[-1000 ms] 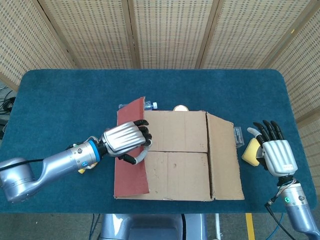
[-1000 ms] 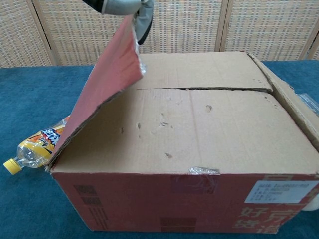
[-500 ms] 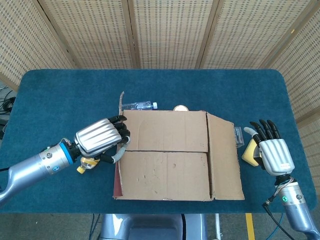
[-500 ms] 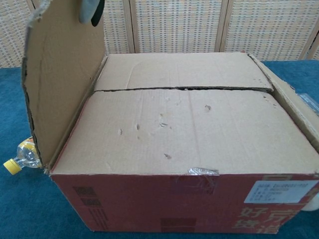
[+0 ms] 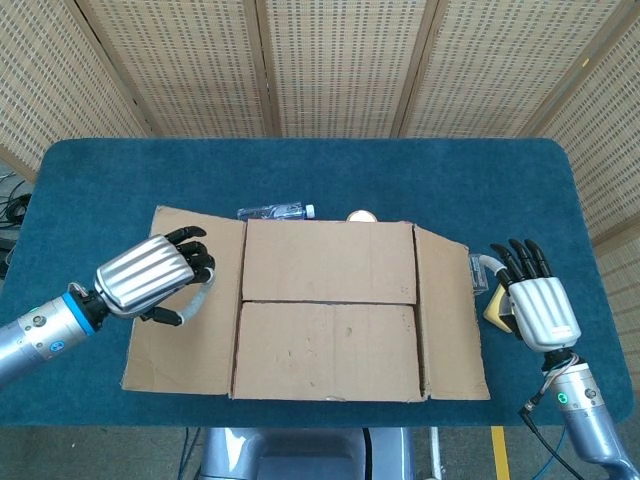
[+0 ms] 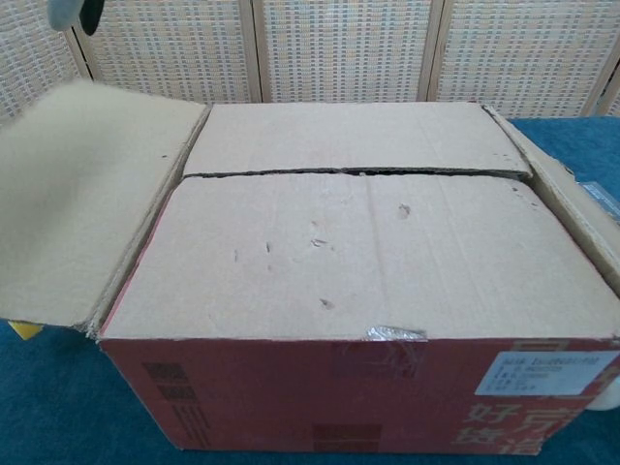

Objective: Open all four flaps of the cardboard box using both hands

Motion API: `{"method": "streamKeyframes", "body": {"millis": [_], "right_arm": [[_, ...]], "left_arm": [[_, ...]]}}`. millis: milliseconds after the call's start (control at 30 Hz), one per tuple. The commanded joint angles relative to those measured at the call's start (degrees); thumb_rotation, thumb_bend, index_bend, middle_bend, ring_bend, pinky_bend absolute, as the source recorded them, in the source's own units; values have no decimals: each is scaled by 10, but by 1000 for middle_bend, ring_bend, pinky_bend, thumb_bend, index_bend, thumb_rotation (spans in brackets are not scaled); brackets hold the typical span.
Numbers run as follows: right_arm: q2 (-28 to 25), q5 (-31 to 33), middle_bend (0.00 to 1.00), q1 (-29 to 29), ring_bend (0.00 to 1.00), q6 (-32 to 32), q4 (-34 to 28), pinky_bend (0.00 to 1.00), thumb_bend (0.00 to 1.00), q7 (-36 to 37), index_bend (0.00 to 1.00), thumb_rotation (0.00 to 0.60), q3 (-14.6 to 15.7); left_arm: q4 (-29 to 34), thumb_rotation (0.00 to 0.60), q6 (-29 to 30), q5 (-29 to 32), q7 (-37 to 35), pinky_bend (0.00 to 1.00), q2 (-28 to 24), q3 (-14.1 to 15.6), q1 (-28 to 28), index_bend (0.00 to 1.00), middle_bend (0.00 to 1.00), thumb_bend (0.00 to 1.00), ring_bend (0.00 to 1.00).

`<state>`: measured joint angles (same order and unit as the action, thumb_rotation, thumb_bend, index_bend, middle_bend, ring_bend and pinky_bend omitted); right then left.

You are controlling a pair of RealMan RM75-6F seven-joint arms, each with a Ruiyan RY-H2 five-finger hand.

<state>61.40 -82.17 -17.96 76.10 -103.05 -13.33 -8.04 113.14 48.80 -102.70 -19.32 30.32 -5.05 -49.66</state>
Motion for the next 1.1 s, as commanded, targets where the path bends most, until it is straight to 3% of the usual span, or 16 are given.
{"method": "streamKeyframes", "body": {"millis": [33, 167, 267, 433, 600, 733, 1100], "right_arm": [[0, 1, 130, 0, 0, -1, -3, 0, 1000, -3, 195, 600, 0], [0, 3, 130, 0, 0, 0, -5, 0, 1000, -6, 195, 600, 0], [1, 2, 130, 1, 0, 0, -4, 0, 1000, -5, 195, 600, 1], [4, -2, 129, 1, 0, 0, -1, 0, 1000, -2, 195, 600, 5], [7, -6, 128, 1, 0, 2, 1, 0, 1000, 1, 195, 600, 5], [9, -7, 128, 1, 0, 2, 4, 0, 1000, 3, 195, 600, 6], [10, -5, 128, 3, 0, 5, 12, 0, 1000, 13, 195, 600, 4]], "left_arm": [[-4, 205, 15, -11, -3, 147, -10, 8, 17, 519, 417, 638, 304], [-10, 208, 41, -22, 6, 147, -9, 21, 47, 518, 417, 606, 305], [-16, 203, 60, -9, 34, 147, 13, 25, 73, 504, 395, 469, 303], [-24, 200, 87, 47, 110, 147, 74, 22, 114, 335, 226, 334, 221], [-27, 199, 96, 101, 188, 131, 128, 13, 132, 186, 102, 315, 82], [-24, 194, 99, 134, 231, 101, 158, 0, 132, 115, 52, 315, 41], [-23, 185, 71, 224, 341, 32, 241, -39, 92, 68, 0, 318, 0]]}}
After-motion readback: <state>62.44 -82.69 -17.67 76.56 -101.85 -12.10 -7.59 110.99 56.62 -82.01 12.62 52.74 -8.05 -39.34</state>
